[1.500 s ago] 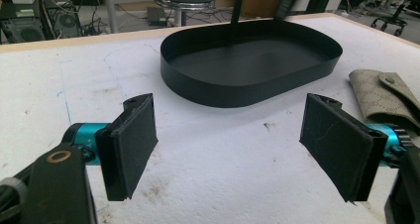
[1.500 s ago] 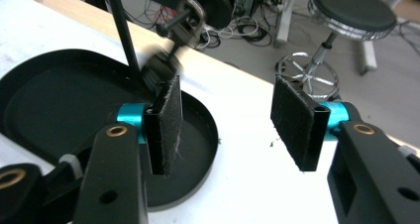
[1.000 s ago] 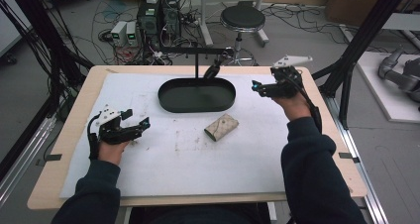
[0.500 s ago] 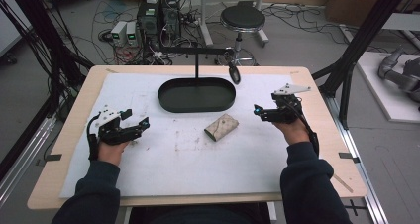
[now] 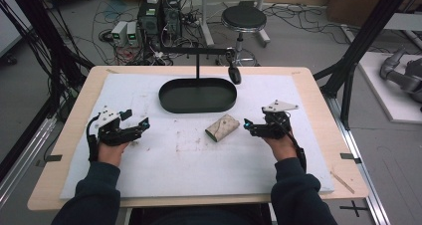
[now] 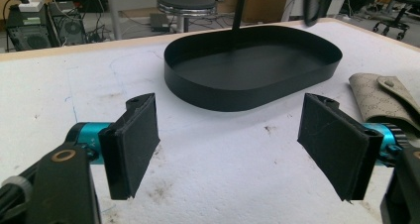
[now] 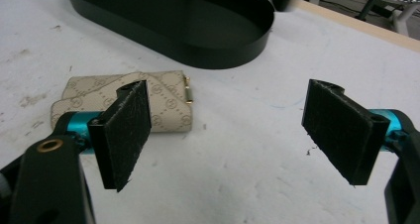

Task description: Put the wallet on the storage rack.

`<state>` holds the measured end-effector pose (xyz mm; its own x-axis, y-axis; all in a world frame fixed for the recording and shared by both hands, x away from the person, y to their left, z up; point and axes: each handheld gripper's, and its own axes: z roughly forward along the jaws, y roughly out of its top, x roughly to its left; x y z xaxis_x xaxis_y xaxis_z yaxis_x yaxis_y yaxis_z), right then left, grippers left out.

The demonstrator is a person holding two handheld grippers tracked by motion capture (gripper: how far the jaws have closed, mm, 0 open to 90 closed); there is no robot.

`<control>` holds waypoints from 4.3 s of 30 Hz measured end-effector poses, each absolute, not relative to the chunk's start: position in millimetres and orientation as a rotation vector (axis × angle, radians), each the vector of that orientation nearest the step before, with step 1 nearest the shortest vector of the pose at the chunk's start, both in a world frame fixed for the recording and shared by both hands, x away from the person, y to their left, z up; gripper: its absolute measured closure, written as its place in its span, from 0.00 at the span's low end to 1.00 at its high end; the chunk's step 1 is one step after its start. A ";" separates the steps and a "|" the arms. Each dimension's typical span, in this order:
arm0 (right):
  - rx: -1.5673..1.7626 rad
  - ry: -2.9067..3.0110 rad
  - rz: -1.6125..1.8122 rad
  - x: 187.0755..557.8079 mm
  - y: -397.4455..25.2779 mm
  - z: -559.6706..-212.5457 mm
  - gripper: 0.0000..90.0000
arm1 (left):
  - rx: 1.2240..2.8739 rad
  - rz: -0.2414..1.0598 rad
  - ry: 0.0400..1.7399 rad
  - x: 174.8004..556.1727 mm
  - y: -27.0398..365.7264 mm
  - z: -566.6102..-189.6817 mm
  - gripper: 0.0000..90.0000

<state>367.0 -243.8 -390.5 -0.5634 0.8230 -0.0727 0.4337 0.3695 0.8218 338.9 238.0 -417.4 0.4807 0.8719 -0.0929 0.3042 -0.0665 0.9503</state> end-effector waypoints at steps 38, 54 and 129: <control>0.876 2.558 0.909 379.7 -143.8 -414.6 0.80 | 1.618 0.643 1.043 338.2 239.2 -417.8 0.26; 1.049 2.448 0.789 373.5 -210.2 -407.3 0.53 | 1.620 0.643 1.046 338.3 238.4 -417.9 0.26; 0.987 2.377 0.969 501.1 -83.4 -388.5 0.48 | 1.613 0.636 1.039 339.2 241.3 -418.2 0.26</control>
